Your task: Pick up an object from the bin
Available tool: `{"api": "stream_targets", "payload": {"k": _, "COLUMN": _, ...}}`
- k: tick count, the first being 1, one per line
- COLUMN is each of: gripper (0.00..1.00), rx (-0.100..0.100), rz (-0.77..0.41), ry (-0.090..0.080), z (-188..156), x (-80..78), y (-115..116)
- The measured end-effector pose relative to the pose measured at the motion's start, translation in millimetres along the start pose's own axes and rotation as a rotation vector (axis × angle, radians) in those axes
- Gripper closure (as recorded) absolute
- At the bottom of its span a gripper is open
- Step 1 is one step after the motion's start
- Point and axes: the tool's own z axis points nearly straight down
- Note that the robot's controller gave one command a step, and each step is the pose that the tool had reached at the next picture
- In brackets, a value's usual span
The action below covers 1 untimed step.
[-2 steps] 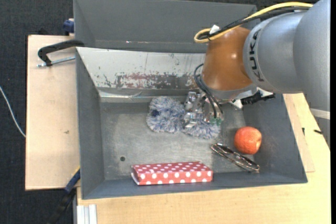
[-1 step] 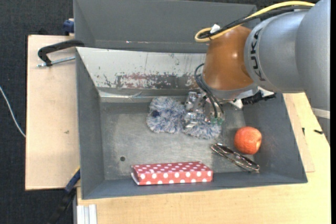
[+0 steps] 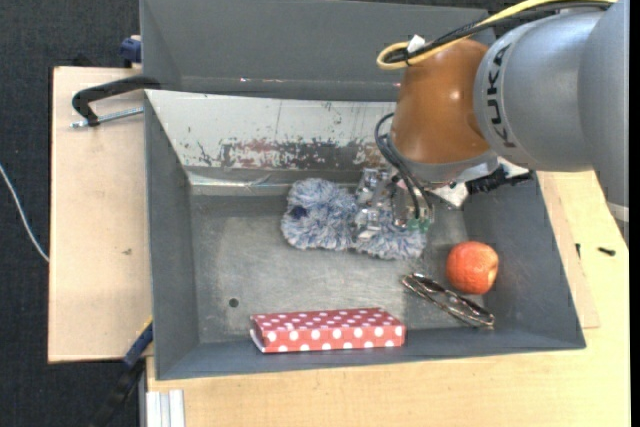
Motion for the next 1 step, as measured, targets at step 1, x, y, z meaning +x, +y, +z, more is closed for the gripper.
{"api": "stream_targets", "payload": {"k": 1, "gripper": 1.00, "rx": -0.001, "rz": 0.000, "ry": -0.011, "z": -15.6, "x": -3.0, "y": 0.5}}
